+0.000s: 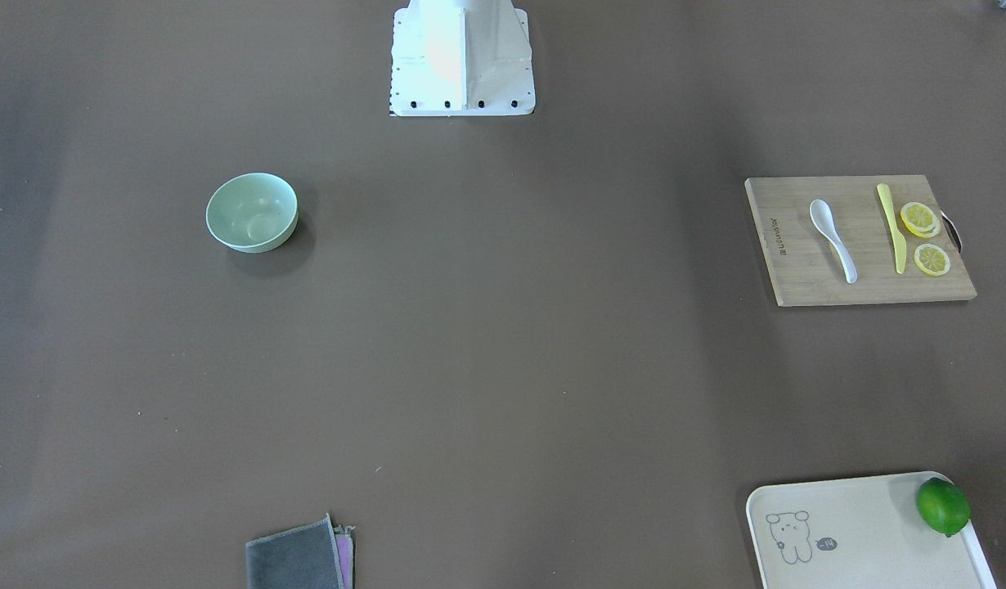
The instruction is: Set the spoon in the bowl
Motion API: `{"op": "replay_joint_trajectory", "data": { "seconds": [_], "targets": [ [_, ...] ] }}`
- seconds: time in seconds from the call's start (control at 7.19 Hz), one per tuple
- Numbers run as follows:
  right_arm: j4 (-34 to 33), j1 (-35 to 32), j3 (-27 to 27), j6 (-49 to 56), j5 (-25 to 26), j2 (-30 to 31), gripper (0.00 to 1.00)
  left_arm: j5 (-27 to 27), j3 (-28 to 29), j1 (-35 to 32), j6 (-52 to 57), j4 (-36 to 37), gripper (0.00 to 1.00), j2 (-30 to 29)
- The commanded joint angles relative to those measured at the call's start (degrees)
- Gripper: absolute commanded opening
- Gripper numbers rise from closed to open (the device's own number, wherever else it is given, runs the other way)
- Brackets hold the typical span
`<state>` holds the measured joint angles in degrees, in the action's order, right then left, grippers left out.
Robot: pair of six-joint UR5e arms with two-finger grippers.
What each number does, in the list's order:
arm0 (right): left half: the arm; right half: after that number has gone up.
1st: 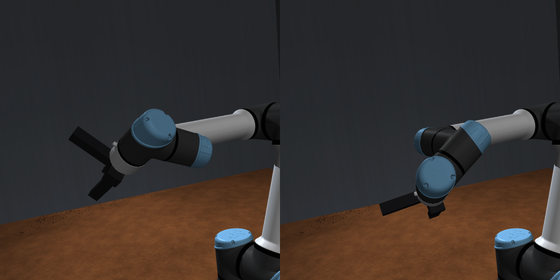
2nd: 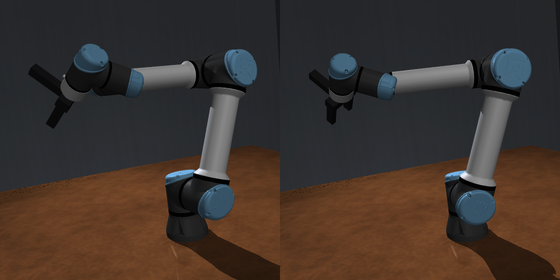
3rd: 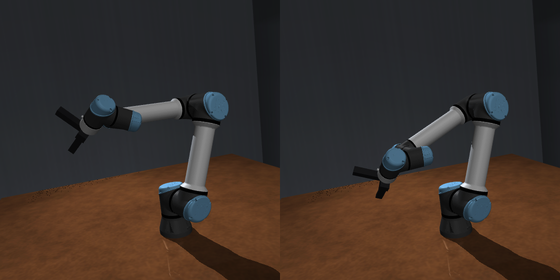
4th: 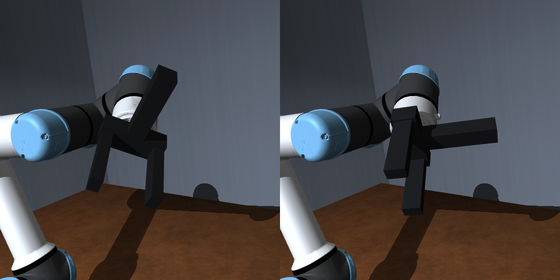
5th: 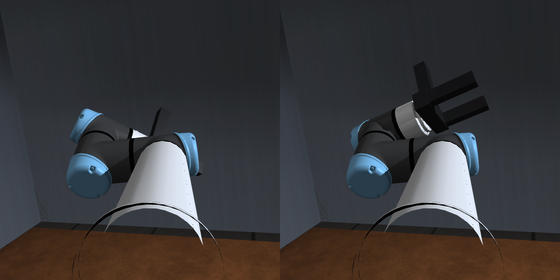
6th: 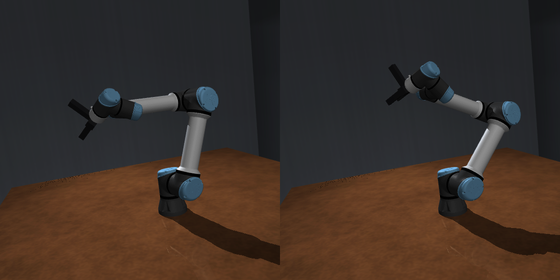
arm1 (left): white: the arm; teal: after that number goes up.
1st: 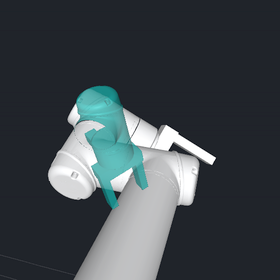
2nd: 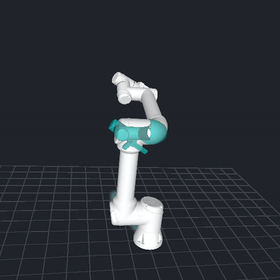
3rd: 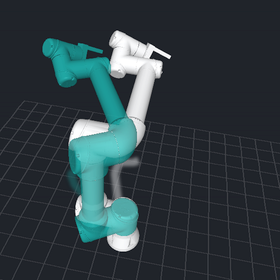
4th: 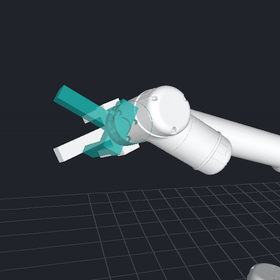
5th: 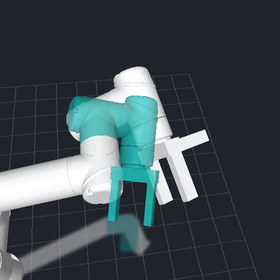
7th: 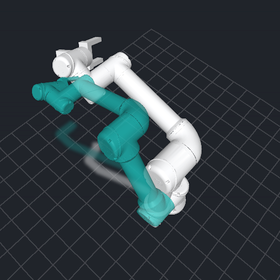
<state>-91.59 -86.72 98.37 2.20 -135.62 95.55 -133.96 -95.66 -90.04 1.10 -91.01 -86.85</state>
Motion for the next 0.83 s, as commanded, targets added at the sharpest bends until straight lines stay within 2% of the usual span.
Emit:
{"op": "replay_joint_trajectory", "data": {
  "seconds": [0.0,0.28,0.42,0.56,0.7],
  "targets": [
    [0.18,0.06,0.07,0.17,-1.93,0.07,1.00,-0.16,-0.58,0.04,-0.04,-0.14,0.98,0.62],
    [2.90,0.41,0.16,-0.62,-3.50,0.07,1.00,-4.09,-1.97,0.04,-0.48,-0.40,0.98,0.71],
    [5.26,1.37,0.94,-1.32,-3.60,0.42,1.00,-4.11,-3.03,0.13,-0.57,-1.10,0.98,0.63],
    [7.11,4.25,1.73,-8.03,-3.95,0.34,1.00,-4.29,-3.13,0.48,-0.57,-1.54,0.98,0.62],
    [13.04,9.07,2.61,-17.14,-3.87,0.34,1.00,-4.20,-3.30,2.92,-0.49,-2.59,0.98,0.10]
  ]
}}
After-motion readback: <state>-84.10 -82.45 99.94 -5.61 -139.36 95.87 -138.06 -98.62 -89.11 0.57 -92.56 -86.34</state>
